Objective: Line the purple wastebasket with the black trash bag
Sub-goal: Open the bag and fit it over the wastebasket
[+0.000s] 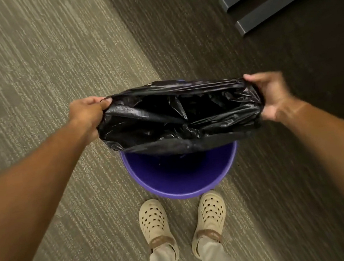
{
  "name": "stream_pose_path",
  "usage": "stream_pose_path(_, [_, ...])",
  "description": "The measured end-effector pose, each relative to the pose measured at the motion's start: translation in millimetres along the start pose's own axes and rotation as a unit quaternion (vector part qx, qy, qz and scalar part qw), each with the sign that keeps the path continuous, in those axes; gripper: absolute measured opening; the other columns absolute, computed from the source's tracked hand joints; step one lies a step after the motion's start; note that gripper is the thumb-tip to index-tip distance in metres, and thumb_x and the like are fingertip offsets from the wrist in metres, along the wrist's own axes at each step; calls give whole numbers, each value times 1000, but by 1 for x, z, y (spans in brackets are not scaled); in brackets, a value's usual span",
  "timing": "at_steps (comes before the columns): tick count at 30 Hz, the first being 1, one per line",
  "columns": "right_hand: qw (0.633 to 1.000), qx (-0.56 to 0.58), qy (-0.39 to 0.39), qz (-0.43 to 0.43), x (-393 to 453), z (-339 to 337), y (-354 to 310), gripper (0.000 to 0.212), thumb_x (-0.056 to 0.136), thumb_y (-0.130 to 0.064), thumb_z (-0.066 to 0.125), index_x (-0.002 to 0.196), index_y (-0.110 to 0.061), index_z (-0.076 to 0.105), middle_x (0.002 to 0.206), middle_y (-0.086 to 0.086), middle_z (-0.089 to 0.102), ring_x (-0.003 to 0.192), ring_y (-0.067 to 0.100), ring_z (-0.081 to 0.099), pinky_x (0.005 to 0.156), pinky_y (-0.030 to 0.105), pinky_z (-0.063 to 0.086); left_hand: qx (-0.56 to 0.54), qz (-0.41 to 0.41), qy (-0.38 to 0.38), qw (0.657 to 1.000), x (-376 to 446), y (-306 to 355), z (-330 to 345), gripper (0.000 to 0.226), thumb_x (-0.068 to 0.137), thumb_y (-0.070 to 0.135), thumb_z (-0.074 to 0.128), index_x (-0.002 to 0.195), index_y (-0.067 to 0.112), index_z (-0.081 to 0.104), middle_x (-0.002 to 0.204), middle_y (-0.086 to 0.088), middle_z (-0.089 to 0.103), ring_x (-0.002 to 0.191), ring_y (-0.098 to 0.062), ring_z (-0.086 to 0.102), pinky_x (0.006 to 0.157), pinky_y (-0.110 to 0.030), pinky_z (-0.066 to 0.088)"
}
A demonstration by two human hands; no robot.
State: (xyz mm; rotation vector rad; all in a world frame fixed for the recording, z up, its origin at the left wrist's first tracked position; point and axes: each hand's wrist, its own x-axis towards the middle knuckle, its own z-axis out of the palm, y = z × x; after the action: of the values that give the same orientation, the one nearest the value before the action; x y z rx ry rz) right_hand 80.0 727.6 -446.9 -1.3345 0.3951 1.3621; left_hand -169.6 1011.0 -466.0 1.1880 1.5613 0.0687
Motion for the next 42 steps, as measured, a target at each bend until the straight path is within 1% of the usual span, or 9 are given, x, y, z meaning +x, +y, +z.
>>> stream_pose_path(7, [989,12,135,-64,39,18,2,34,94,-38,50,84,-9,65,77,9,76,70,23,73,61,31,58,-8,-38,-40,998,23,1,6,8,84,21,72,91,16,71,86,-7,74,65,-17,72,50,-28,57])
stream_pose_path(11, [976,-18,196,-97,59,16,0,45,94,-41,55,114,-1,63,103,16,74,87,27,74,69,40,62,-29,-82,-69,994,32,5,4,26,82,23,72,106,13,71,96,-8,77,77,-22,76,57,-37,60])
stream_pose_path(16, [941,-166,285,-74,73,14,8,21,90,-32,65,100,-13,65,100,7,74,77,18,72,69,33,60,15,-97,-34,995,34,3,13,18,82,13,70,99,9,67,92,-7,76,69,-18,75,51,-33,59])
stream_pose_path(21, [928,-256,269,-18,75,5,32,32,85,-24,71,109,-7,58,105,14,69,70,19,67,43,22,50,103,-99,-13,990,24,-15,15,10,86,12,67,94,8,67,84,-8,73,62,-16,71,43,-27,55])
stream_pose_path(24, [935,-244,256,10,59,1,42,47,85,-35,70,121,-7,57,106,13,71,81,21,70,53,25,53,141,-75,-13,987,8,-28,11,13,89,20,68,85,9,63,87,-10,70,69,-17,68,50,-28,54])
stream_pose_path(29, [955,-158,246,44,13,8,52,40,86,-60,55,102,-25,63,94,-8,68,78,7,61,56,25,40,89,-57,-55,993,-34,-45,5,45,92,54,51,102,12,61,94,-4,66,85,-18,65,68,-32,54])
stream_pose_path(33, [961,-121,244,44,-13,8,72,25,83,-48,65,89,-25,62,77,-6,64,68,10,56,61,26,43,36,-37,-23,998,-63,-65,-1,54,86,58,56,100,6,57,95,-4,67,85,-15,66,75,-33,58])
stream_pose_path(37, [959,-80,273,-10,-28,4,90,15,87,-12,67,82,-22,57,71,-3,60,55,6,51,53,21,46,9,-35,-16,999,-81,-88,-13,45,82,36,73,113,12,50,98,-8,69,84,-19,72,71,-31,60])
stream_pose_path(42, [938,-46,341,-40,-38,-4,100,22,87,1,62,92,-20,57,86,0,63,73,9,60,57,22,48,-12,-74,-14,997,-87,-108,-21,43,84,-7,65,117,16,50,106,-14,64,83,-17,67,63,-24,53])
